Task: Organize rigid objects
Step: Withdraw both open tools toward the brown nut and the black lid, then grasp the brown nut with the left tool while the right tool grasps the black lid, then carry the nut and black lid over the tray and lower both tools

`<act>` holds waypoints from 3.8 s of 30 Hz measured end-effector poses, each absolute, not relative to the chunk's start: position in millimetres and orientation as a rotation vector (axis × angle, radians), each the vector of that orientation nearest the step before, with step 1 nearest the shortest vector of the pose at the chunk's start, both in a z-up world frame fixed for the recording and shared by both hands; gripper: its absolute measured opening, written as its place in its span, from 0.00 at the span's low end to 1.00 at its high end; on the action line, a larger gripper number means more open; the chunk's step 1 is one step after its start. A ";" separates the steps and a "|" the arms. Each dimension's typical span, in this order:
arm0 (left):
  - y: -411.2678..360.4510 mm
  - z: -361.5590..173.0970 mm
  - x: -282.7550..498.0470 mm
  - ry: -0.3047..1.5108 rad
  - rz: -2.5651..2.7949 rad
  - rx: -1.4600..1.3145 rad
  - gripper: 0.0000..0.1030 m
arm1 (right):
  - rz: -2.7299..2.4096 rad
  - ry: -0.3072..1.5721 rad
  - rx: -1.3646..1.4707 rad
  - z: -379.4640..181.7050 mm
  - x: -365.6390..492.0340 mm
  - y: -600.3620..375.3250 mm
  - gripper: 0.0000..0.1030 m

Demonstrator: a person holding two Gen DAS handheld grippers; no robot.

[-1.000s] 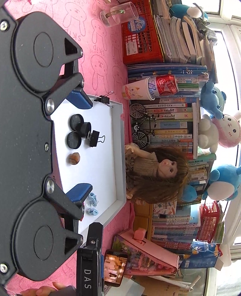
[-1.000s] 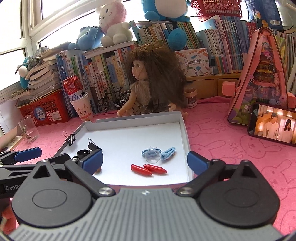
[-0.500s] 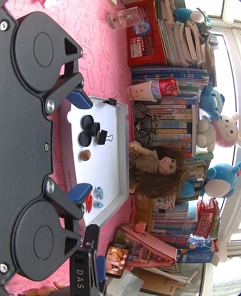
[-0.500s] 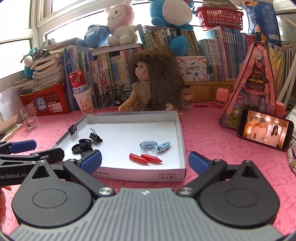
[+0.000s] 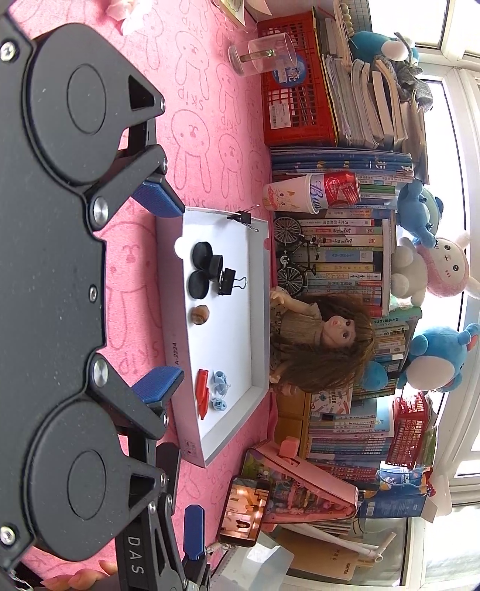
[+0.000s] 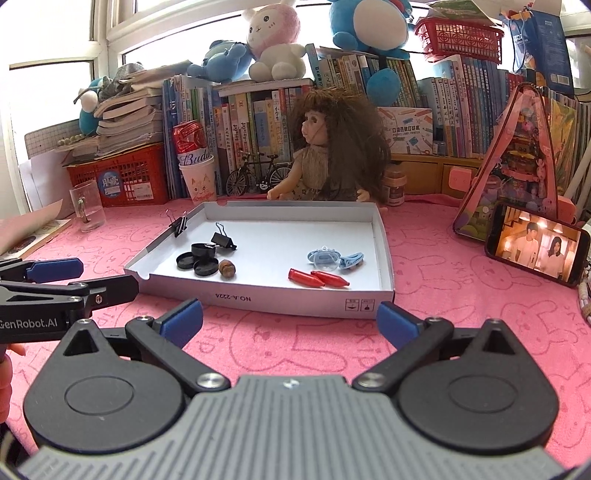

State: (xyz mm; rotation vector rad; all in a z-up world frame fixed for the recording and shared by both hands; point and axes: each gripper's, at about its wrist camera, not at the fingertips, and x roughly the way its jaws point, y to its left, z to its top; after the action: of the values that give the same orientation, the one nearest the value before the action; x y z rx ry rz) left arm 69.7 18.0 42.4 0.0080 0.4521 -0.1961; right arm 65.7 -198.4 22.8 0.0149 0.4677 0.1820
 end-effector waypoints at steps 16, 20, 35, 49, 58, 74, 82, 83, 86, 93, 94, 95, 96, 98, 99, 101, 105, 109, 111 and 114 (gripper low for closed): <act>30.9 14.9 16.2 0.398 -0.143 0.036 0.85 | 0.229 0.437 -0.119 -13.6 12.4 -174.0 1.00; 36.3 9.2 8.1 0.392 -0.117 0.039 0.85 | 0.228 0.448 -0.123 -21.8 8.2 -170.6 1.00; 50.7 -21.7 -9.8 0.491 -0.045 0.016 0.67 | 0.194 0.471 -0.065 -43.1 0.8 -173.0 1.00; 49.3 -27.4 -12.9 0.476 -0.035 0.021 0.63 | 0.208 0.428 -0.049 -48.2 -4.6 -176.0 1.00; 46.6 -26.1 -15.0 0.468 -0.054 0.034 0.52 | 0.191 0.438 -0.053 -47.0 -4.5 -172.5 1.00; 33.0 -24.8 -19.3 0.469 -0.105 0.064 0.16 | 0.265 0.407 -0.067 -42.8 -17.3 -159.6 0.53; 30.6 -23.0 -16.8 0.475 -0.098 0.053 0.15 | 0.277 0.389 -0.059 -41.5 -20.0 -157.1 0.36; 30.4 -22.7 -16.1 0.475 -0.098 0.052 0.15 | 0.276 0.384 -0.060 -41.2 -20.4 -157.1 0.36; 28.7 -21.1 -15.1 0.470 -0.107 0.047 0.15 | 0.271 0.376 -0.059 -39.9 -20.3 -158.0 0.36; 15.0 -13.3 -11.0 0.448 -0.137 0.050 0.15 | 0.260 0.369 -0.042 -36.0 -16.5 -161.8 0.36; 13.2 -12.5 -9.9 0.447 -0.139 0.051 0.15 | 0.256 0.370 -0.039 -35.5 -15.2 -162.5 0.36; 11.6 -11.4 -8.4 0.445 -0.140 0.050 0.15 | 0.253 0.370 -0.036 -35.1 -14.6 -163.0 0.36; 10.2 -10.6 -7.3 0.444 -0.142 0.050 0.15 | 0.249 0.370 -0.036 -34.8 -14.0 -163.3 0.36; 6.8 -8.8 -4.7 0.440 -0.145 0.049 0.15 | 0.237 0.370 -0.033 -33.8 -12.2 -164.4 0.36; 5.2 -8.0 -3.2 0.439 -0.146 0.050 0.15 | 0.233 0.372 -0.032 -33.3 -10.9 -165.0 0.36; 2.3 -6.2 -0.7 0.436 -0.147 0.053 0.15 | 0.224 0.377 -0.023 -32.4 -8.5 -166.9 0.36; -2.4 -2.2 5.1 0.431 -0.153 0.052 0.15 | 0.200 0.386 -0.008 -30.7 -2.9 -171.2 0.36; -5.3 1.7 12.6 0.429 -0.151 0.048 0.15 | 0.178 0.391 0.002 -27.9 3.2 -175.0 0.36; -6.6 4.0 17.4 0.432 -0.152 0.043 0.15 | 0.169 0.392 0.005 -25.9 6.5 -177.0 0.36; -8.6 7.9 24.9 0.431 -0.151 0.041 0.15 | 0.157 0.392 0.011 -23.5 12.0 -179.4 0.36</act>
State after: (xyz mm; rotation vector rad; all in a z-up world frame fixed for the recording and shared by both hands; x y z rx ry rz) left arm 24.9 -8.6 7.9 0.0409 0.4307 -0.1513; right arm 12.0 -179.4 -23.5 0.0110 0.3924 0.1569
